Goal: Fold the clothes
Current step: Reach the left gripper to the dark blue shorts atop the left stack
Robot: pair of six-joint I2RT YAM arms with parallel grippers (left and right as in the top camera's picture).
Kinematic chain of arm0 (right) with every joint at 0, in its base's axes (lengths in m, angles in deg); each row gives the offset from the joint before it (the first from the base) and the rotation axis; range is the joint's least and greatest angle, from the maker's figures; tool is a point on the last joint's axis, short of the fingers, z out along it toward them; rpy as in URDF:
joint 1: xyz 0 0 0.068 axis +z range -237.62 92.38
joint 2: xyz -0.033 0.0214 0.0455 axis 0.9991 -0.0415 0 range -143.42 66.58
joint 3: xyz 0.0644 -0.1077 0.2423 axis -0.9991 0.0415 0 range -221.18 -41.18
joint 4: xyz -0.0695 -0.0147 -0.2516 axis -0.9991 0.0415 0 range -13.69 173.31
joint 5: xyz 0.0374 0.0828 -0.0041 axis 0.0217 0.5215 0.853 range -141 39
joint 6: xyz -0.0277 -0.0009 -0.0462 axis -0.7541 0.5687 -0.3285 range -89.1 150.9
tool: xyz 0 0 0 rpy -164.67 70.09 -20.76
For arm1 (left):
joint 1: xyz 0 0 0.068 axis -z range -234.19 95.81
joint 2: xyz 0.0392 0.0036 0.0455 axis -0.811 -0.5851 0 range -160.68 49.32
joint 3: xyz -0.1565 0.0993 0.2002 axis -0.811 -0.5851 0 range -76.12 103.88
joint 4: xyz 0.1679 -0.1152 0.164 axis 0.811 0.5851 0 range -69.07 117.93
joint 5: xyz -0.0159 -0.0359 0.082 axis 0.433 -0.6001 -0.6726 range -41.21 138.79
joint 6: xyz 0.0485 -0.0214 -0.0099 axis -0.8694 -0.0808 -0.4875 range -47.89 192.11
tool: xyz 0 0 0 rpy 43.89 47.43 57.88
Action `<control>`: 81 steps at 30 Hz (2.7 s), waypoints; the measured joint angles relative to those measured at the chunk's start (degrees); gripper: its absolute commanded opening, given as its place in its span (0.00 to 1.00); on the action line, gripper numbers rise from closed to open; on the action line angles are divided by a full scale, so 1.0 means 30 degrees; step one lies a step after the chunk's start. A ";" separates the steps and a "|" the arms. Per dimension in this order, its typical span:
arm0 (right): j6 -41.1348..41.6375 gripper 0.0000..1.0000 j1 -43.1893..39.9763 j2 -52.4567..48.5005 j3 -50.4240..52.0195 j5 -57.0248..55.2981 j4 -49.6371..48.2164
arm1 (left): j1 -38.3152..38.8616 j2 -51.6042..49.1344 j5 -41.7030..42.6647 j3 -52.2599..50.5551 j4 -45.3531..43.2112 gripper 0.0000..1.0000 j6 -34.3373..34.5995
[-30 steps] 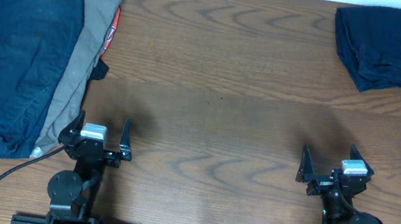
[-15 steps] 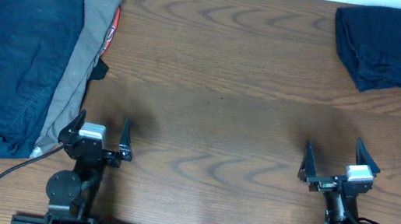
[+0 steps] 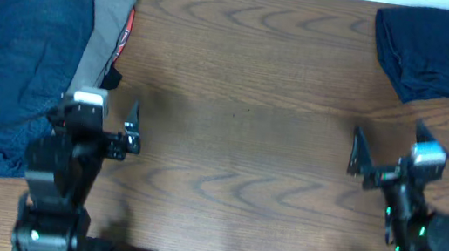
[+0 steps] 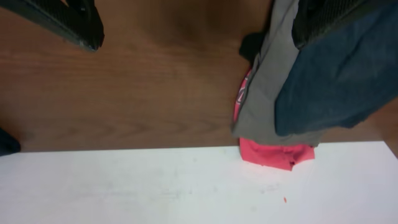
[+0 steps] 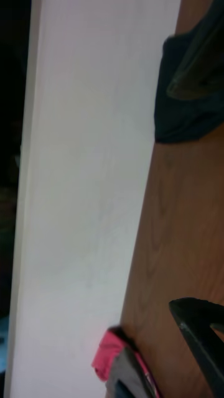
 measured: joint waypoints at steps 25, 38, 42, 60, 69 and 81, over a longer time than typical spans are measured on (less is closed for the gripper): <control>0.0007 0.99 0.0000 -1.8309 -1.4389 0.4539 0.8845 | -0.1333 -1.4965 0.0146 1.1030 0.6113 0.98 -0.0022; 0.0007 0.98 0.0270 -1.9365 -1.4411 0.5224 0.8699 | -1.0054 -1.7085 0.0211 1.1052 0.2856 0.95 -0.0066; 0.0007 0.98 0.0561 -1.9620 -1.4411 0.5158 0.8699 | -1.2240 -1.8425 0.0182 1.1052 0.2586 0.95 -0.0066; -0.0138 0.96 0.2849 -1.9642 -1.4411 0.3395 0.9194 | -1.6954 -2.3554 0.0335 1.1052 -0.2288 0.96 -0.2229; -0.0138 0.93 0.3432 -1.9642 -1.4411 0.3024 0.9202 | -1.8841 -2.5696 0.0335 1.1052 -0.3235 0.96 -0.2237; -0.0138 0.88 0.3606 -1.9642 -1.4411 0.2907 0.9151 | -1.8986 -2.7168 0.0452 1.1067 -0.3825 0.63 -0.2339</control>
